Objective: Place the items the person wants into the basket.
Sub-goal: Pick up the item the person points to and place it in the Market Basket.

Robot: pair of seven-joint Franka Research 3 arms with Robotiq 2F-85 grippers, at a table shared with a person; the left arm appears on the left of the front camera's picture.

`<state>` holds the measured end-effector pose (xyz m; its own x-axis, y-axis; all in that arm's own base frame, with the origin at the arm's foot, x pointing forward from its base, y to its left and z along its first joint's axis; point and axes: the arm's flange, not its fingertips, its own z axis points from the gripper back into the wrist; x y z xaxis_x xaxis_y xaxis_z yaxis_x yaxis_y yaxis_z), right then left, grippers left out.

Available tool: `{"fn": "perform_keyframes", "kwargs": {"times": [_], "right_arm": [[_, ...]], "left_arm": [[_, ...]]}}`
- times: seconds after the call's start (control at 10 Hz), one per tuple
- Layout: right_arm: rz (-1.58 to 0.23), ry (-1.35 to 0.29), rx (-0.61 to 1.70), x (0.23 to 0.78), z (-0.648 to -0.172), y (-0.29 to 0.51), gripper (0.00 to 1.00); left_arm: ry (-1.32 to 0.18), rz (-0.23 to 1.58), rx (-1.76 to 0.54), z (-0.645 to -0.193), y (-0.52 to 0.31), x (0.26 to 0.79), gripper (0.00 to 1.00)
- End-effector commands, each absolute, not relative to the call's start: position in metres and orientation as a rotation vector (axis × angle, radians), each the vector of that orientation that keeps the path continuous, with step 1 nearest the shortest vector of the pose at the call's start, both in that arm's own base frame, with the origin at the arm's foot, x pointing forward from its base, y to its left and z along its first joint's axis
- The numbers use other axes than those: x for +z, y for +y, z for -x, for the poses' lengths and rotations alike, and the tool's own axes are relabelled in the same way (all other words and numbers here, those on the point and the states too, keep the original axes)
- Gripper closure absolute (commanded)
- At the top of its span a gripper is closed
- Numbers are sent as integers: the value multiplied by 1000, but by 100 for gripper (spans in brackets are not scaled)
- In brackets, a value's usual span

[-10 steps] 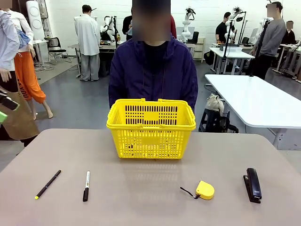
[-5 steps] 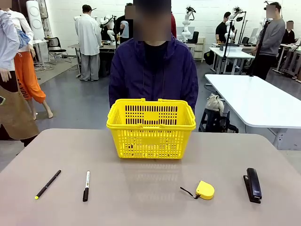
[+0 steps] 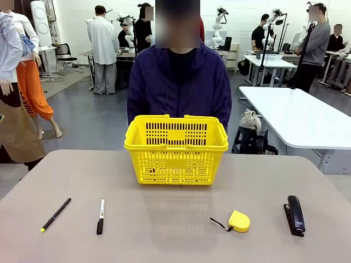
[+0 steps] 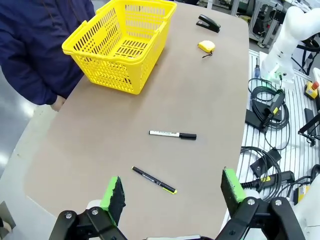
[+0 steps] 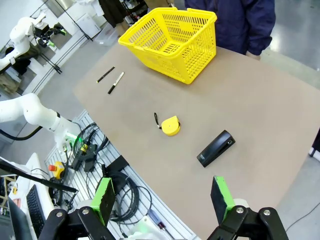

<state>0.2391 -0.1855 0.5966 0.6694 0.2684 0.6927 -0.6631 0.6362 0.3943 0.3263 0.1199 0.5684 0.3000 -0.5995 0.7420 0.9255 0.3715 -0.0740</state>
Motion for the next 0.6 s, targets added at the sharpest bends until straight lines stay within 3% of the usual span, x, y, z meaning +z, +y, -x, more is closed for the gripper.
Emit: {"fn": "perform_keyframes", "kwargs": {"times": [0.0, 0.5], "right_arm": [[-714, -659, 592, 597, -240, -185, 0], [-714, -659, 592, 597, -240, -185, 0]], "left_arm": [[-709, 562, -1090, -328, 121, 570, 0], [-709, 562, -1090, -328, 121, 570, 0]]}}
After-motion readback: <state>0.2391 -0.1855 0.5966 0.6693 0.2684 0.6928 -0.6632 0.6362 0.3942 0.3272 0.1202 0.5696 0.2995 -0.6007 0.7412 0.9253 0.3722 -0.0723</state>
